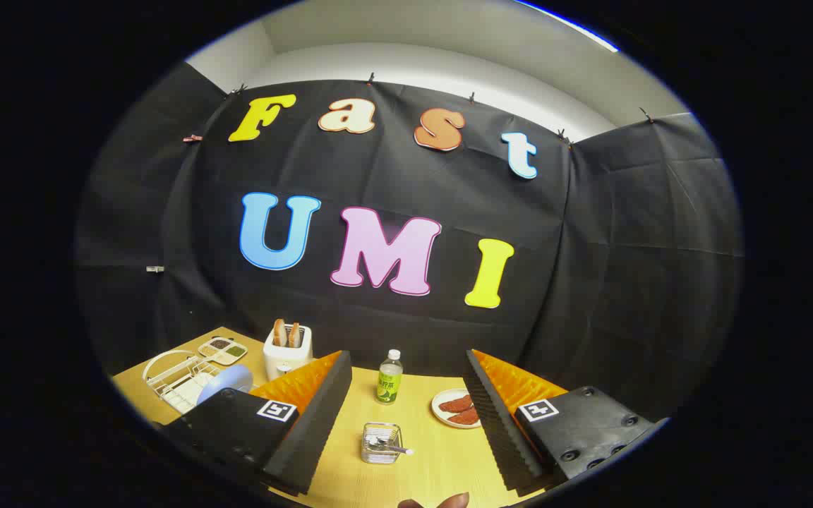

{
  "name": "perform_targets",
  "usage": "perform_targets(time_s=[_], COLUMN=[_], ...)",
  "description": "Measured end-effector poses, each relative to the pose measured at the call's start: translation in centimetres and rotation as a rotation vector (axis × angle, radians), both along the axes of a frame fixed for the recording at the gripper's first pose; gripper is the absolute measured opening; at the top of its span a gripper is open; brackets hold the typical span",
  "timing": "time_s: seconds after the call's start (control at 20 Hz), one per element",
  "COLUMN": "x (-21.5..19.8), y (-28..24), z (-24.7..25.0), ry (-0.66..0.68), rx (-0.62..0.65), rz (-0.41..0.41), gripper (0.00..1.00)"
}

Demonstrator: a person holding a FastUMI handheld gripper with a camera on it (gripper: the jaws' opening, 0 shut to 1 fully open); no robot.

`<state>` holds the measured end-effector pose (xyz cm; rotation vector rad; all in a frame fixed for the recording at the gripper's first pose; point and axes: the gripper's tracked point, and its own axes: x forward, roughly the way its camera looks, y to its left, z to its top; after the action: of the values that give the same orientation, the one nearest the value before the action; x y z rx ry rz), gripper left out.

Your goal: Take the plate from the dish rack, then take the spoon from the basket and place it into the plate.

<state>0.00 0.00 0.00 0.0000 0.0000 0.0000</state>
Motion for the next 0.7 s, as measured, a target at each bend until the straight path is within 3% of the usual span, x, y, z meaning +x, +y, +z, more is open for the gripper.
perform_targets(time_s=[0.3,0.7], x=[0.6,0.7], y=[3.4,5.7], z=[-0.5,-0.7], ry=[0.0,0.001], rx=[-0.015,-0.021], rz=[0.068,0.096], gripper=[0.98,0.98])
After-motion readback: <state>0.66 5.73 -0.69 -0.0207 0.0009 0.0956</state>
